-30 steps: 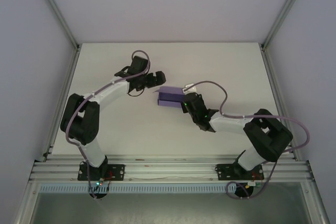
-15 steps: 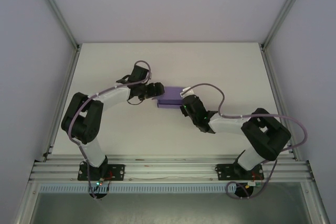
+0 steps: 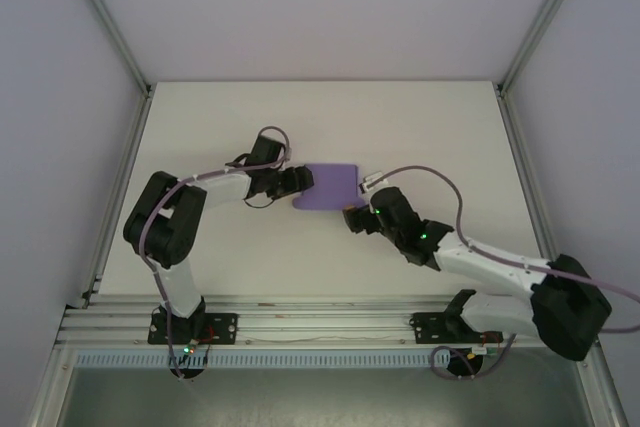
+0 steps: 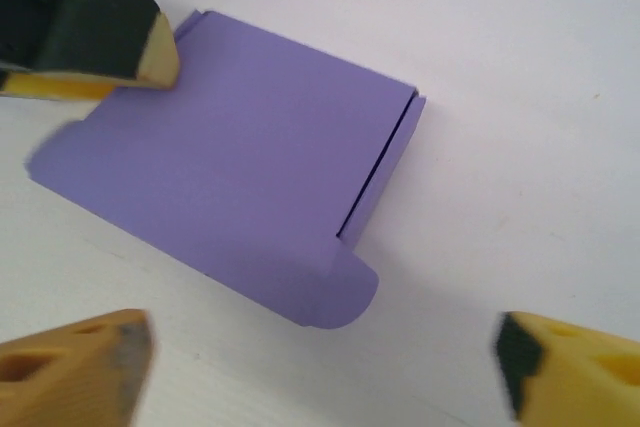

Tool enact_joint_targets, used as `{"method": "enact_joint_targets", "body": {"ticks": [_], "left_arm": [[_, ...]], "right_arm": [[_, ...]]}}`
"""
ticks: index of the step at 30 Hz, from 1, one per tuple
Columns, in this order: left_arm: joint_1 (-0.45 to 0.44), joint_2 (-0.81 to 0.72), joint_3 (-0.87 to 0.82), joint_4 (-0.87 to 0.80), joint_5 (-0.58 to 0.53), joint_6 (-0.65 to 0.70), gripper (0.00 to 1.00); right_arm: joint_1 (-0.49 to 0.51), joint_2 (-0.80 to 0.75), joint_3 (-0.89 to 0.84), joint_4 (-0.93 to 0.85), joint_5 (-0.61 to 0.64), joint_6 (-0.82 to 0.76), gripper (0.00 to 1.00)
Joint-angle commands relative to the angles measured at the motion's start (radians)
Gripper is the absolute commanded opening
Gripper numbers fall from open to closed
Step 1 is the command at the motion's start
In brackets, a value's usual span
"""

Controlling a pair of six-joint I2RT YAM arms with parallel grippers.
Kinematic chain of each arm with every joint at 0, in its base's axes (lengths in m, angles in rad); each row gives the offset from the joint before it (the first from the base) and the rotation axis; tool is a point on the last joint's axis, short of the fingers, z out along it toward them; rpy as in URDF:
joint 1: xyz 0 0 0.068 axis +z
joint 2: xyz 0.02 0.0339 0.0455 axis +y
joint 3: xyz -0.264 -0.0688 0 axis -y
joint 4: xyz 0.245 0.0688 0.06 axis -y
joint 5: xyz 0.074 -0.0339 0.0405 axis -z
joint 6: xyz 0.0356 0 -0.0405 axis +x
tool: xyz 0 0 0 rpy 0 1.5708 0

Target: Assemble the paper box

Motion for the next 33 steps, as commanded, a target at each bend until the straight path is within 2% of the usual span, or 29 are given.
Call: {"method": "enact_joint_targets", "body": {"ticks": [1,4,6,9,11,16,24,30,33], "left_arm": [[0.000,0.045,0.022,0.021,0.023,0.011,0.65],[0.003,0.079,0.043,0.043,0.058,0.011,0.64],[0.009,0.104,0.055,0.049,0.080,0.014,0.59],[0.023,0.142,0.064,0.056,0.118,0.016,0.48],[0.037,0.155,0.069,0.049,0.144,0.021,0.47],[0.072,0.140,0.016,0.102,0.173,-0.021,0.46],[0.126,0.149,-0.059,0.216,0.271,-0.091,0.27],[0.138,0.140,-0.078,0.239,0.278,-0.089,0.22],[0.152,0.146,-0.097,0.284,0.316,-0.106,0.21]], "right_arm": [[-0.026,-0.045,0.016,-0.067,0.020,0.163,1.00],[-0.120,-0.012,0.057,-0.065,-0.059,0.304,1.00],[-0.206,0.040,0.097,-0.074,-0.135,0.396,1.00],[-0.297,0.146,0.156,-0.056,-0.255,0.453,1.00],[-0.324,0.215,0.215,-0.089,-0.273,0.483,1.00],[-0.349,0.341,0.273,-0.049,-0.423,0.553,1.00],[-0.359,0.509,0.337,-0.008,-0.577,0.645,0.98],[-0.360,0.601,0.362,0.067,-0.637,0.711,0.97],[-0.362,0.624,0.361,0.129,-0.674,0.751,0.96]]}}
